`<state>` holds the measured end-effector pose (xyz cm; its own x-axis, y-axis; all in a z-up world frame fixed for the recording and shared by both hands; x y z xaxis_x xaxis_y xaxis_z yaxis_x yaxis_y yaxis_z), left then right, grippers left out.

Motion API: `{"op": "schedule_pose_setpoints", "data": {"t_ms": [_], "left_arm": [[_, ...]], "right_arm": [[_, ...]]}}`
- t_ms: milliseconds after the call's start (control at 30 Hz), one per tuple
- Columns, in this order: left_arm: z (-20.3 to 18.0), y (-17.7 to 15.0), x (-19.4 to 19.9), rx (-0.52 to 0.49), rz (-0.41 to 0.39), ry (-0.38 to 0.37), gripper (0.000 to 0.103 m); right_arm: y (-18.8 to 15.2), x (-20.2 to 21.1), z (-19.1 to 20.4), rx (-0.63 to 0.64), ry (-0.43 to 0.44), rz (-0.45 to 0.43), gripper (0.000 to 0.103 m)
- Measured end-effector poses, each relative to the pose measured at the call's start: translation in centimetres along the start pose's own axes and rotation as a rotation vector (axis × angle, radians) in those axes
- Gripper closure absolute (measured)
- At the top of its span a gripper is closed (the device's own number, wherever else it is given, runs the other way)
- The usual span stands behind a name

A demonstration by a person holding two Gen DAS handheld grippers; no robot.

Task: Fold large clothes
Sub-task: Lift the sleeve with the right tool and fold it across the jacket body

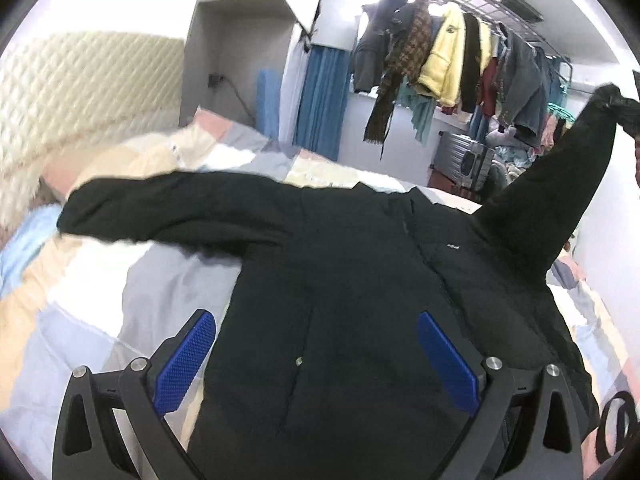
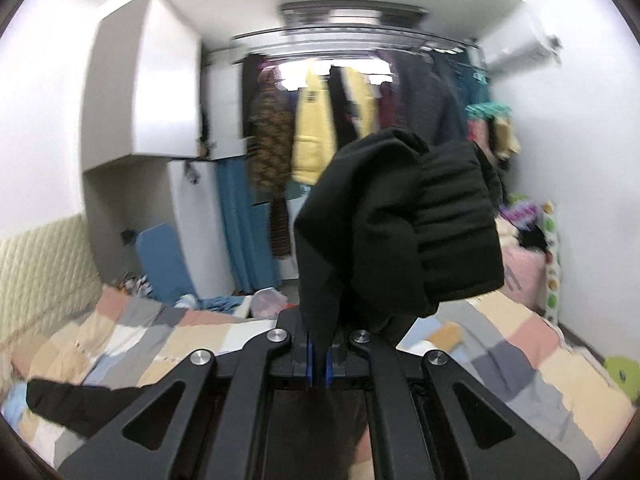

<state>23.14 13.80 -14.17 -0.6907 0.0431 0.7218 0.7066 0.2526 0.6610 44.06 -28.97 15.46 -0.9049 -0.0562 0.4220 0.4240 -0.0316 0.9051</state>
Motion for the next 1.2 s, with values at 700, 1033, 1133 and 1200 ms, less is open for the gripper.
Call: {"op": "schedule_pose_setpoints", "data": {"t_ms": [700,1033,1133,1200], "left_arm": [[6.9,1.0,-1.8,0.143,0.0,-0.031,0.001],[9.2,0.9,-4.1,0.208,0.046,-0.062,0.001],[8.5,0.8,-4.3,0.179,0.044,-0.051,0.001],[8.1,0.7,-4.7,0.166,0.05,-0.048,0.001]], "right_arm": [[-19.6,-10.9,31.0,0.359,0.353,0.258,0.099],[-31.8,-16.6,35.5,0.521,0.345,0.468,0.096],[-34.8,-18.0,35.9,0.557,0.315,0.519,0.095],[-35.5,-18.6,36.0,0.56,0.308,0.529,0.095]]}}
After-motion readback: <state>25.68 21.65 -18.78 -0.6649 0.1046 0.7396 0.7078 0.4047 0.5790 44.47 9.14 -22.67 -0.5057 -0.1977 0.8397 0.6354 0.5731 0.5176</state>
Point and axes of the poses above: each gripper's, at about its wrist camera, not at the fingertips, and x roughly against the way its jaws point, z to its left, y to its top, the point moved 3 cm from there along -x, roughly the way its jaws point, and after that the axes turned 12 degrees about z, right-handed, at the moved point
